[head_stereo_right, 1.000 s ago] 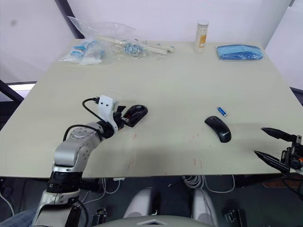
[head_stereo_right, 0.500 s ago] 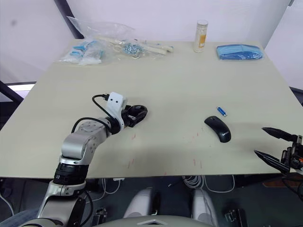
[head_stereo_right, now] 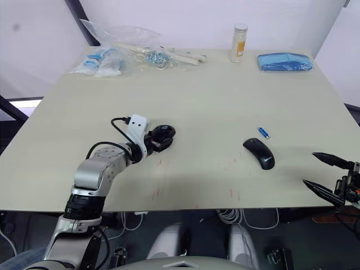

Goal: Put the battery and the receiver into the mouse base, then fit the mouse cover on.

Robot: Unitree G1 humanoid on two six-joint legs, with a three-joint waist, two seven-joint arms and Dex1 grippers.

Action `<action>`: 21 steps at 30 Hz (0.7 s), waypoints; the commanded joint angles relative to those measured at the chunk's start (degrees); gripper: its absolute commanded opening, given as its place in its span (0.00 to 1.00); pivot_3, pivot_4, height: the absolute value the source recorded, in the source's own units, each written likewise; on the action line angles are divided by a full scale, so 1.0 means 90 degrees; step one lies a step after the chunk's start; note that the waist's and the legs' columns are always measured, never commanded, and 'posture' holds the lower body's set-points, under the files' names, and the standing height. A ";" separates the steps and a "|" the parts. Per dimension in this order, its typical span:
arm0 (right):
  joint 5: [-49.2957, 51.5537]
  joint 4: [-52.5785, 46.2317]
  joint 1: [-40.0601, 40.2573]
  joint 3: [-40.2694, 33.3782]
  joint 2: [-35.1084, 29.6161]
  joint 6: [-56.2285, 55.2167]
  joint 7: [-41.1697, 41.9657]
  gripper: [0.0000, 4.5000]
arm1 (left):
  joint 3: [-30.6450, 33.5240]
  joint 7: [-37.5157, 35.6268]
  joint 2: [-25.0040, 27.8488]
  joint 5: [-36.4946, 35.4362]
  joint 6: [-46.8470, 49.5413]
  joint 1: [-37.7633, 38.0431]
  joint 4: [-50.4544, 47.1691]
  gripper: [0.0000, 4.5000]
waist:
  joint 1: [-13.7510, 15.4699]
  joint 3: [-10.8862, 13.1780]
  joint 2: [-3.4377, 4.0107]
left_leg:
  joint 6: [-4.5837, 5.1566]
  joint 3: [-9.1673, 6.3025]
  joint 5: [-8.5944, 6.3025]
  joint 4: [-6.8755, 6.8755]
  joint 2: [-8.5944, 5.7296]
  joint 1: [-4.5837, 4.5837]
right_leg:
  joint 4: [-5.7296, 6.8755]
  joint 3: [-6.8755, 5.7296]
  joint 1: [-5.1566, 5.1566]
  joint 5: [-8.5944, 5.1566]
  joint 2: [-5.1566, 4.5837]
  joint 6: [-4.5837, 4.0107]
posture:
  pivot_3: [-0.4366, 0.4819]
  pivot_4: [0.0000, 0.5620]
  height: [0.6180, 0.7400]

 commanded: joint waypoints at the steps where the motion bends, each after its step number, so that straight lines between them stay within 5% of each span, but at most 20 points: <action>1: 0.0090 -0.0102 0.0024 -0.0138 -0.0012 -0.0121 0.0033 0.99 | -0.0032 -0.0054 0.0040 0.0123 -0.0113 -0.0090 0.0169 1.00 | -0.0003 -0.0001 0.0001 | 0.0000 0.0001 0.0000 0.0000 0.0000 0.0001 | 0.0000 0.0000 0.0000 0.0000 0.0000 0.0001 | 0.48 0.27 1.00; 9: 0.0068 -0.0102 0.0028 -0.0138 0.0030 -0.0175 0.0033 0.99 | -0.0096 -0.0167 -0.0013 0.0189 -0.0160 -0.0250 0.0384 1.00 | -0.0001 -0.0001 0.0002 | 0.0000 -0.0001 0.0000 0.0000 0.0000 0.0005 | 0.0005 0.0001 0.0000 -0.0002 0.0000 0.0003 | 0.48 0.27 1.00; 14: 0.0056 -0.0133 0.0020 -0.0133 0.0073 -0.0187 0.0033 1.00 | -0.0117 -0.0222 -0.0041 0.0250 -0.0261 -0.0286 0.0454 0.66 | 0.0001 -0.0001 0.0002 | 0.0000 -0.0001 0.0000 0.0000 -0.0001 0.0003 | 0.0004 0.0001 0.0000 -0.0001 -0.0001 0.0003 | 0.48 0.27 1.00; 21: 0.0059 -0.0164 0.0006 -0.0125 0.0099 -0.0183 0.0033 1.00 | -0.0153 -0.0335 0.0042 0.0383 -0.0365 -0.0288 0.0396 0.66 | 0.0001 -0.0001 0.0002 | 0.0000 -0.0002 0.0000 0.0000 -0.0002 0.0004 | 0.0004 0.0000 0.0000 -0.0001 -0.0003 0.0003 | 0.48 0.27 1.00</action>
